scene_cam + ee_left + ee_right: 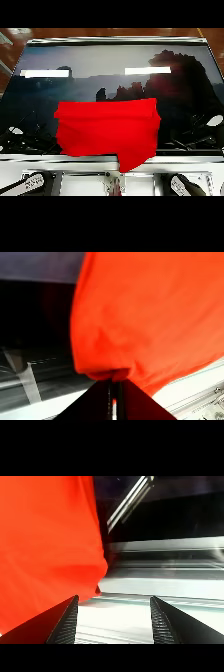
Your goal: Fold the shirts.
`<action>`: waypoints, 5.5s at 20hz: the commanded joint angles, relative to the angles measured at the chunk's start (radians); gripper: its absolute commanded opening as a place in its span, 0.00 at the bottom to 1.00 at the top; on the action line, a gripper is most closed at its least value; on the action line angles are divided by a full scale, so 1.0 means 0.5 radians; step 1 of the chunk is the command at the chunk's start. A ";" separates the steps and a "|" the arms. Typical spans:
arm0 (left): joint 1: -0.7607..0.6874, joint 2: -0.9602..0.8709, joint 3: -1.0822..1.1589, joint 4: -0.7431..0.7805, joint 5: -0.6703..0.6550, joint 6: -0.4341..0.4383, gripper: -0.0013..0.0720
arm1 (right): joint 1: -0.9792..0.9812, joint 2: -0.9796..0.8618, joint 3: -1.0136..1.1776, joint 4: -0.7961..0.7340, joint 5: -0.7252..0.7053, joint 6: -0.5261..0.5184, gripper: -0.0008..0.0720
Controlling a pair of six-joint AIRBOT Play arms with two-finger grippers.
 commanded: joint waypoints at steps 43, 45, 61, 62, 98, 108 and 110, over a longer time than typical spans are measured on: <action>-0.288 -0.320 1.315 -0.389 0.426 0.034 0.08 | 0.628 -0.601 0.652 1.093 -1.193 0.114 0.09; -0.330 -0.476 1.408 -0.389 0.426 0.024 0.08 | 0.628 -0.722 0.685 1.104 -1.230 0.114 0.09; -0.062 -0.454 1.642 -0.366 -0.098 -0.249 0.58 | 0.225 -0.813 0.683 0.245 -0.661 0.121 0.96; -0.078 -0.424 1.642 -0.366 -0.123 -0.249 0.56 | 0.241 -0.876 0.683 0.342 -0.681 0.071 0.96; -2.605 -1.076 1.587 -1.671 1.562 -0.385 0.08 | 0.098 0.282 0.684 1.166 0.139 0.201 0.09; -1.810 -0.356 1.586 -1.196 1.578 -0.211 0.07 | 0.482 0.340 0.683 1.156 -0.442 0.210 0.09; -1.499 -0.022 1.586 -1.066 1.577 -0.210 0.07 | 0.878 0.262 0.683 1.148 -0.843 0.197 0.09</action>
